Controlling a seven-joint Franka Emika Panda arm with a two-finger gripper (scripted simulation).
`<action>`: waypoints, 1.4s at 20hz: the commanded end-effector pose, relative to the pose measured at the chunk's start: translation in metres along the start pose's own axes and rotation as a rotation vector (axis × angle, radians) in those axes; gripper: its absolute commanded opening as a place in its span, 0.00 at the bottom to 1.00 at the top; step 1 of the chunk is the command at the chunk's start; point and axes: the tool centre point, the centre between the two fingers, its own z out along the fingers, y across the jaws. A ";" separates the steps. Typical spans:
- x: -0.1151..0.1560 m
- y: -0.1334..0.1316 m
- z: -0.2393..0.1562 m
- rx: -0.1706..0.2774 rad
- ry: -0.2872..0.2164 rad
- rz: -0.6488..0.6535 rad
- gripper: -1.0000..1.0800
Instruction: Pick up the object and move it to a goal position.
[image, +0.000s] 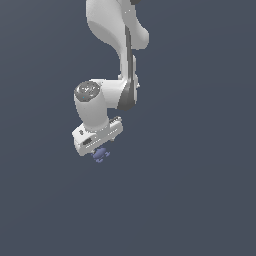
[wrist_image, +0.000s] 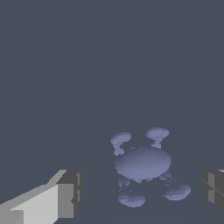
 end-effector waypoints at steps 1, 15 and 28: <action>-0.005 0.006 0.006 0.001 -0.001 -0.045 0.96; -0.020 0.020 0.022 0.004 -0.003 -0.151 0.96; -0.020 0.019 0.065 0.004 -0.003 -0.150 0.96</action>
